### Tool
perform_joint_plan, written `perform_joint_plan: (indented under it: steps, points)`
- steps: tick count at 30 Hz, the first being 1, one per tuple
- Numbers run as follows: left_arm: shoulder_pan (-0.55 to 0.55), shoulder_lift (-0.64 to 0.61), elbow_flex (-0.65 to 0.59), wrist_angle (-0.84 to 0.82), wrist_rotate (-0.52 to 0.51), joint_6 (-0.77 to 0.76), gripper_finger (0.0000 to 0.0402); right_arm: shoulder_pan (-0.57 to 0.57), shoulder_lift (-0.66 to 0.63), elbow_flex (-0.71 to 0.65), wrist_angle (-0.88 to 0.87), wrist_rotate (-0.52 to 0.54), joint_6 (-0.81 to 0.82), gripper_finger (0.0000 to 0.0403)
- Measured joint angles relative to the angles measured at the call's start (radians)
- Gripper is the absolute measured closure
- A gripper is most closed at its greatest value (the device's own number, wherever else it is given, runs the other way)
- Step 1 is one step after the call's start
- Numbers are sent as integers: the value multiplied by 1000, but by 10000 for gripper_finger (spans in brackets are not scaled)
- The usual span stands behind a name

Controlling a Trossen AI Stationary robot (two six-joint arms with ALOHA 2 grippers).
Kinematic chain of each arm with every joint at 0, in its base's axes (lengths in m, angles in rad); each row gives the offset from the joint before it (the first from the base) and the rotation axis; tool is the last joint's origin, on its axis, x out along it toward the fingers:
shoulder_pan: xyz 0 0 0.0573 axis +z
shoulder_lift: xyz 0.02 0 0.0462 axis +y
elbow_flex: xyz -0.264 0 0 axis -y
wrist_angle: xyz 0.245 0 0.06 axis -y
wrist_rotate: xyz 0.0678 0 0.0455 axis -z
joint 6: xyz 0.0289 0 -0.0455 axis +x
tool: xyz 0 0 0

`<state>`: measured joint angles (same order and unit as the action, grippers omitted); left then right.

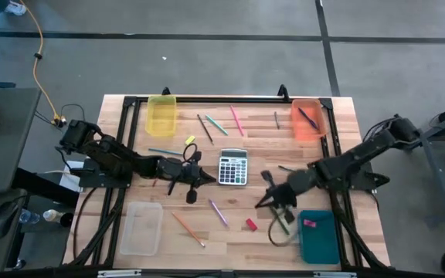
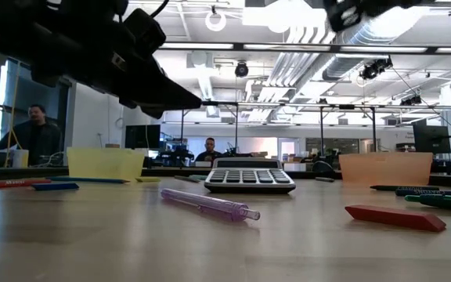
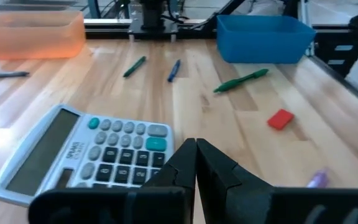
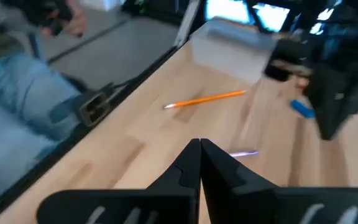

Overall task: Sort crayons/erasers/pens/pencils in bins
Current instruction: Put the blue colored pencil into the transparent bin

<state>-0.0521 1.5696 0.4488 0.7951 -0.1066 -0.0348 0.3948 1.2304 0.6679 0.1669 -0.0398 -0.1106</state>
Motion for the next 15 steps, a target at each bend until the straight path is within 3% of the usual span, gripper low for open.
perform_joint_plan:
  steps: [3,7,15]
  points:
    - [14,-2,0,-51,1,28,401,-85,0,-113,179,-57,-30,403]
    - [52,-56,14,-235,0,70,401,-194,-2,-219,371,-135,-48,403]
    - [173,-242,244,-1022,4,137,401,-328,-2,-258,406,-210,-67,403]
